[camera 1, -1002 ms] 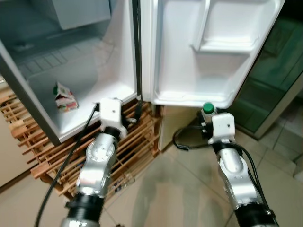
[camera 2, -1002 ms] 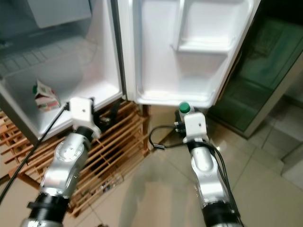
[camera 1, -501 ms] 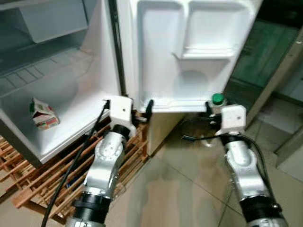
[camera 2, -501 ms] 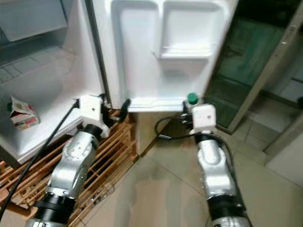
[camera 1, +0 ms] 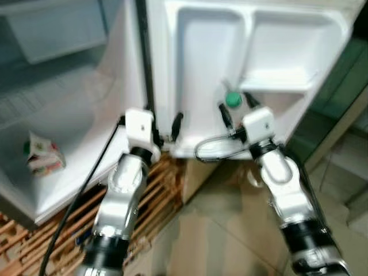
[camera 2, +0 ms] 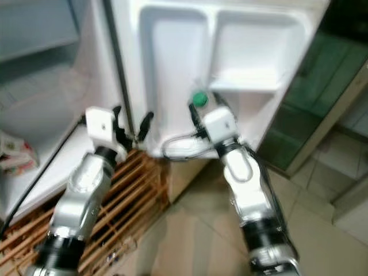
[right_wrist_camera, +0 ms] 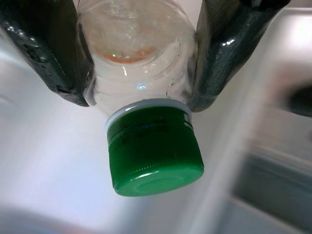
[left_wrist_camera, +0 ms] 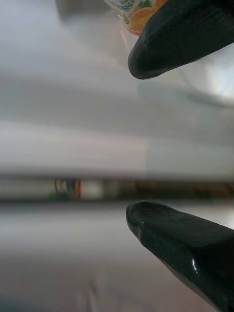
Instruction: Restocking fridge
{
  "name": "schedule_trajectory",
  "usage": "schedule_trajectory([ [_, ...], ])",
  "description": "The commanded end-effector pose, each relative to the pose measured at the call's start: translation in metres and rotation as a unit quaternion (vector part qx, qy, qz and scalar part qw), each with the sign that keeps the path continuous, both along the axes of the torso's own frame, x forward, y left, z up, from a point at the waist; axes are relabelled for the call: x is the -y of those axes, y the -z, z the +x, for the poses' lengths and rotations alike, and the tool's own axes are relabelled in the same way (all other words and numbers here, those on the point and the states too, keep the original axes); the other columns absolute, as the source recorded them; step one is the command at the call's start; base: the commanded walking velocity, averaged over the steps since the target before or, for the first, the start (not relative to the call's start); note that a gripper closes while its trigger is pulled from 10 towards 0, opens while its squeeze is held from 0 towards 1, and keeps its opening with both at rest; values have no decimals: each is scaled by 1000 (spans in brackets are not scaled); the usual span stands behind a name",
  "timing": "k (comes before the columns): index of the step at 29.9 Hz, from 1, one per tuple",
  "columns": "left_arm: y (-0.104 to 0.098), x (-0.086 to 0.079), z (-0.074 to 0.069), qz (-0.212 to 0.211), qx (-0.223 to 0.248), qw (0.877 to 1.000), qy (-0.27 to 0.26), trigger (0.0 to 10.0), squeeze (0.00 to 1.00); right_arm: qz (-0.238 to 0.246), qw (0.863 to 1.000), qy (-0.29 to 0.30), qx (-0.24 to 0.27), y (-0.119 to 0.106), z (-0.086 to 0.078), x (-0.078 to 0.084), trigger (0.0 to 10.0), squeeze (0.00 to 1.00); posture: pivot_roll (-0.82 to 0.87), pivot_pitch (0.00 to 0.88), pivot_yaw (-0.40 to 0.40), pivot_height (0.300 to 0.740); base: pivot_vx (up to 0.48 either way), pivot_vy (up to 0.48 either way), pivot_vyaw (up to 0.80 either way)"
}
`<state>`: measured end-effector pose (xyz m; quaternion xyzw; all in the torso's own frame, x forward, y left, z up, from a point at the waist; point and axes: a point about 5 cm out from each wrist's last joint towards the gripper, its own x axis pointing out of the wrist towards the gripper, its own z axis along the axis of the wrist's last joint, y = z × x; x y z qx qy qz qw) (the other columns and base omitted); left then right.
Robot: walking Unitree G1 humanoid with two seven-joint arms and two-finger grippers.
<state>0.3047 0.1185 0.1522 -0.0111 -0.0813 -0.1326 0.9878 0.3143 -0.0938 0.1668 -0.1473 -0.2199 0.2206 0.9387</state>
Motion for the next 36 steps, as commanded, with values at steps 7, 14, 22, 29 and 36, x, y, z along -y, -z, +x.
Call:
schedule_trajectory([
  [7, -1, 2, -5, 13, 2, 1000, 14, 10000, 0, -6, 1000, -13, -2, 6, 12, -3, 10000, 0, -41, 0, -9, 740, 0, 0, 0],
  [14, 3, -15, -16, 31, -5, 1000, -4, 10000, 0, -24, 1000, -15, -11, 17, 18, -14, 10000, 0, 18, 0, -5, 740, 0, 0, 0],
  [22, 1, -32, -30, 43, -8, 999, -31, 10000, 0, -112, 992, -33, 47, 19, 18, -25, 10000, 0, 81, 7, -2, 740, 0, 0, 0],
  [29, 3, -36, -46, 53, -25, 998, -29, 10000, 0, -131, 989, -23, 59, 22, 23, -19, 10000, 0, 87, 65, 15, 740, 0, 0, 0],
  [36, 1, -38, -61, 73, -40, 996, -17, 10000, 0, -110, 994, 14, 11, 46, 22, -10, 10000, 0, 108, 148, 47, 740, 0, 0, 0],
])
